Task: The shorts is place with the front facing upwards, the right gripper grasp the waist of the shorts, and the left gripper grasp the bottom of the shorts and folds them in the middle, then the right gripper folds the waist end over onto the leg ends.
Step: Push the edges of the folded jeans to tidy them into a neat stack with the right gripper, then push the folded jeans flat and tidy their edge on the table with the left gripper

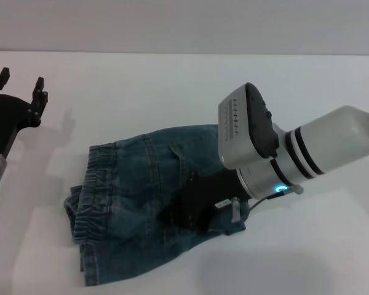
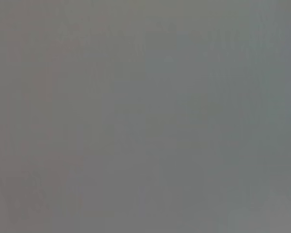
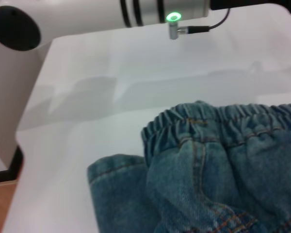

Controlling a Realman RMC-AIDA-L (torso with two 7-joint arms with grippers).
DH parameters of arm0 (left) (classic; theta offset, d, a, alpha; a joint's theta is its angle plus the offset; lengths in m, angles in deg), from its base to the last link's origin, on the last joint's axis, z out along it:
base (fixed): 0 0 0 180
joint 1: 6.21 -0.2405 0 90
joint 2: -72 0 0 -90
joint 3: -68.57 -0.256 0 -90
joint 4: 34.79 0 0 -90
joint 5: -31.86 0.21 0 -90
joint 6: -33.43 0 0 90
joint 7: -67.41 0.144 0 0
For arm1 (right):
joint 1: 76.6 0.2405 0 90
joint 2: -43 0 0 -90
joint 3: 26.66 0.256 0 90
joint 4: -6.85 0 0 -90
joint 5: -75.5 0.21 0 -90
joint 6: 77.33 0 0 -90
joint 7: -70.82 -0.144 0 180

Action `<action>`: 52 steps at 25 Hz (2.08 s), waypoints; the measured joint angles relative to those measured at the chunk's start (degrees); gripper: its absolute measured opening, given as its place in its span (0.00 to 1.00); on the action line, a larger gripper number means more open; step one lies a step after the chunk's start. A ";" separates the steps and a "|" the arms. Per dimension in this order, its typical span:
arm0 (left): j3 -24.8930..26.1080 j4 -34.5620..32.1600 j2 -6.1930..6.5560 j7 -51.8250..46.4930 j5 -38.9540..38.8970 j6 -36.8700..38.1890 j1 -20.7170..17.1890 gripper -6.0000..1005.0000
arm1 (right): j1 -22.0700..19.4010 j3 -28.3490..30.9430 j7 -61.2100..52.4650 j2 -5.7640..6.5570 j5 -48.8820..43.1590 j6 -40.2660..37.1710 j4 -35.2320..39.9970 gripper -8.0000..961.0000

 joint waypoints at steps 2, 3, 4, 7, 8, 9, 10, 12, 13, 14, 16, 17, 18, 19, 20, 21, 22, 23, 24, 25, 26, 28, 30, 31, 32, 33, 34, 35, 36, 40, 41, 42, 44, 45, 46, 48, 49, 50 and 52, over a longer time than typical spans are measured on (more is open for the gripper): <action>0.04 -0.06 0.00 0.00 -0.05 0.00 0.00 0.62 | 0.09 0.01 0.00 -0.02 0.18 1.16 0.00 0.01; 0.04 -0.06 0.00 0.00 -0.08 0.00 0.00 0.62 | 0.15 0.02 0.00 -0.05 0.26 1.84 0.00 0.01; 0.04 -0.07 0.00 0.00 -0.10 0.00 0.00 0.62 | 0.17 0.02 0.00 -0.08 0.31 2.43 0.00 0.01; 0.05 -0.07 0.00 0.00 -0.07 0.00 0.00 0.62 | 0.35 -0.16 0.00 -0.16 0.38 3.69 0.00 0.01; 0.05 -0.07 0.00 0.00 -0.05 0.00 0.00 0.62 | 0.46 -0.34 0.00 -0.17 0.40 3.92 0.00 0.01; 0.04 -0.07 0.00 0.00 -0.04 0.01 0.00 0.62 | 0.59 -0.53 0.00 -0.18 0.42 4.20 0.00 0.01; 0.05 -0.07 0.00 0.00 -0.03 0.01 0.00 0.62 | 0.69 -0.65 0.00 -0.19 0.44 4.48 0.00 0.01; 0.04 -0.07 0.00 0.00 -0.01 0.01 0.00 0.62 | 0.83 -0.85 -0.14 -0.19 0.46 5.26 0.00 0.01; 0.04 -0.07 0.00 0.00 -0.01 0.01 0.00 0.62 | 0.84 -1.01 -0.23 -0.20 0.46 5.66 0.00 0.01; 0.04 -0.07 0.00 0.00 0.00 0.01 0.00 0.62 | 0.85 -1.14 -0.29 -0.20 0.46 5.87 0.02 0.01; 0.04 0.09 0.02 0.00 0.01 0.02 -0.04 0.62 | 0.60 -1.26 -0.19 -0.23 0.67 5.83 0.58 0.01; 0.04 0.24 0.06 0.00 0.01 0.09 -0.13 0.62 | 0.10 -1.29 0.26 -0.25 0.98 5.45 1.44 0.01; 0.04 0.36 0.09 0.00 0.01 0.21 -0.20 0.62 | -0.73 -1.35 0.86 -0.26 1.37 4.90 2.83 0.01; 0.05 0.47 0.12 0.00 0.00 0.36 -0.28 0.62 | -1.87 -1.42 1.53 -0.26 1.95 4.05 4.52 0.01; 0.08 0.56 0.14 0.00 -0.03 0.57 -0.36 0.62 | -3.41 -1.43 2.07 -0.18 2.41 3.24 6.82 0.01; 0.14 0.65 0.18 -0.01 -0.05 0.81 -0.36 0.62 | -5.18 -1.40 2.45 -0.08 2.72 2.21 9.26 0.01; 0.17 0.69 0.19 -0.04 -0.06 1.02 -0.36 0.62 | -6.36 -1.26 2.49 -0.02 2.85 1.57 10.95 0.01; 0.21 0.71 0.22 -0.08 -0.07 1.26 -0.36 0.62 | -7.98 -1.09 2.53 0.05 2.89 0.66 13.16 0.01; 0.23 0.72 0.24 -0.16 -0.08 1.57 -0.36 0.62 | -9.46 -0.84 2.61 0.14 2.90 -0.21 15.42 0.01; 0.23 0.75 0.25 -0.34 -0.10 2.01 -0.37 0.62 | -11.16 -0.55 2.88 0.18 2.91 -1.11 17.57 0.01; 0.23 0.84 0.26 -0.51 -0.09 2.35 -0.43 0.62 | -12.73 -0.21 3.31 0.19 2.93 -1.76 19.42 0.01; 0.23 1.41 0.31 -0.94 -0.08 2.94 -0.65 0.62 | -15.94 1.32 4.98 0.14 3.14 -3.39 22.90 0.01; 0.22 2.12 0.39 -1.28 0.03 3.23 -0.83 0.62 | -18.24 3.01 7.03 0.12 4.53 -5.30 24.62 0.01; 0.22 2.34 0.42 -1.36 0.10 3.33 -0.89 0.61 | -19.05 3.96 7.96 0.16 5.75 -6.73 24.89 0.01; 0.22 2.55 0.43 -1.42 0.18 3.44 -0.95 0.61 | -19.74 4.88 8.81 0.24 6.98 -8.23 25.04 0.01; 0.20 2.71 0.44 -1.43 0.18 3.49 -1.01 0.60 | -20.26 6.25 9.54 0.29 7.94 -10.24 25.04 0.01; 0.13 2.83 0.44 -1.44 0.21 3.51 -1.04 0.58 | -20.87 7.69 10.44 0.32 8.69 -12.07 25.01 0.01; 0.08 2.95 0.44 -1.44 0.19 3.51 -1.06 0.57 | -21.51 9.03 11.24 0.33 9.37 -13.52 25.00 0.01; -0.05 3.31 0.42 -1.46 0.23 3.52 -1.09 0.55 | -22.29 10.31 12.31 0.29 10.25 -14.90 24.95 0.01; -0.29 4.84 0.45 -1.72 0.23 3.63 -1.73 0.54 | -25.48 14.54 17.16 0.18 13.51 -16.17 24.07 0.01; -0.56 5.41 0.50 -2.46 0.27 3.71 -1.96 0.54 | -26.24 15.55 18.88 0.12 14.46 -15.72 23.42 0.01; -0.95 5.72 0.59 -3.37 0.42 3.79 -2.08 0.54 | -27.03 16.51 20.74 0.06 15.71 -15.16 22.51 0.01; -2.25 5.82 0.95 -6.56 1.41 4.05 -2.14 0.54 | -28.28 18.15 24.45 0.09 18.78 -13.97 20.12 0.01; -2.97 5.60 1.26 -8.74 2.58 4.26 -2.11 0.54 | -28.79 19.01 26.53 0.17 20.71 -13.37 18.54 0.01; -3.70 5.39 1.60 -10.99 4.25 4.52 -2.00 0.54 | -29.17 19.98 28.70 0.26 22.58 -12.83 16.83 0.01; -4.50 5.14 2.26 -14.82 7.94 5.33 -1.76 0.54 | -29.70 22.51 32.33 0.31 25.65 -11.91 13.26 0.01; -4.74 5.14 2.66 -16.90 10.53 6.48 -1.69 0.54 | -29.87 24.18 34.10 0.28 27.20 -11.27 11.32 0.01; -4.88 5.13 3.06 -18.87 12.90 7.73 -1.62 0.54 | -29.99 25.69 35.85 0.23 29.04 -10.51 9.33 0.01; -4.93 5.12 4.13 -22.76 16.92 10.40 -1.43 0.54 | -30.11 28.45 39.49 0.26 32.72 -9.10 5.47 0.01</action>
